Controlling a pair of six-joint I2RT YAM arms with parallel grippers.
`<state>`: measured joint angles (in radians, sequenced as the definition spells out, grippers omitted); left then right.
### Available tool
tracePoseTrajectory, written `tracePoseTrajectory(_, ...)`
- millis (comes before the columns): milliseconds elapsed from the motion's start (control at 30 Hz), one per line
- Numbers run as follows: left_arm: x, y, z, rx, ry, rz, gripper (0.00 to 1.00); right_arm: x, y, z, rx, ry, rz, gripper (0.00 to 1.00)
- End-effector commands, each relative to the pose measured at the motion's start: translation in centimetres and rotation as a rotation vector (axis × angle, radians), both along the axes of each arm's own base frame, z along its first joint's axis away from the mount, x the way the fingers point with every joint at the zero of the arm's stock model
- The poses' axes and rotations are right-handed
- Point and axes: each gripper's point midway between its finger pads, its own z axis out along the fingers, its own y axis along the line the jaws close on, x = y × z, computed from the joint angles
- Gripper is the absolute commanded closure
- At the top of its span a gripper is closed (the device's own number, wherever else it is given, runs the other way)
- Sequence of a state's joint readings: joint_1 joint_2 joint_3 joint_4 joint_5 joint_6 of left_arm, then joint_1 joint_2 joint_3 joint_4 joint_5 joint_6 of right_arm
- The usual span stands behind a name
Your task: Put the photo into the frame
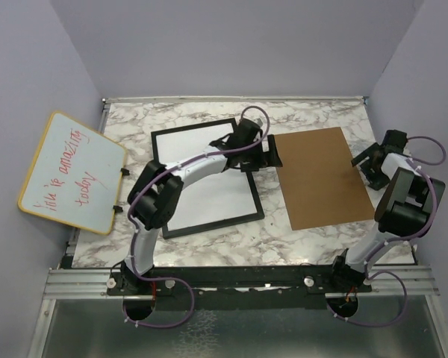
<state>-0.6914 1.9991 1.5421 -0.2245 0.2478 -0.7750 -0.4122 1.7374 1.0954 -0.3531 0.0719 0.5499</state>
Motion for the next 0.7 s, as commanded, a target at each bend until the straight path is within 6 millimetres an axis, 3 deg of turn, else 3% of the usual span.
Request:
tracePoseTrajectory(0,-0.4,-3.4,-3.0,0.042,0.033,0.035,0.01,-0.8,1.7,-3.0,0.093,0.039,0.048,0.08)
tracePoseTrajectory(100,-1.2,-4.7,-5.0,0.062,0.062,0.038,0.01,-1.8,1.4,-3.9,0.077,0.073,0.045,0.08)
tracePoseTrajectory(300,-1.9,-4.4,-8.0,0.132,0.089,0.078,0.01,-3.3,0.7,-5.5,0.070,0.134,0.075,0.07)
tracePoseTrajectory(500,-1.6,-4.5,-9.9,0.183,0.108,0.074,0.02,-3.7,4.6,-5.3,0.244,0.087,0.166,0.08)
tracePoseTrajectory(667,-2.1,-4.5,-12.9,0.289,0.187,0.012,0.14,-5.3,8.2,-4.4,0.388,0.032,0.194,0.10)
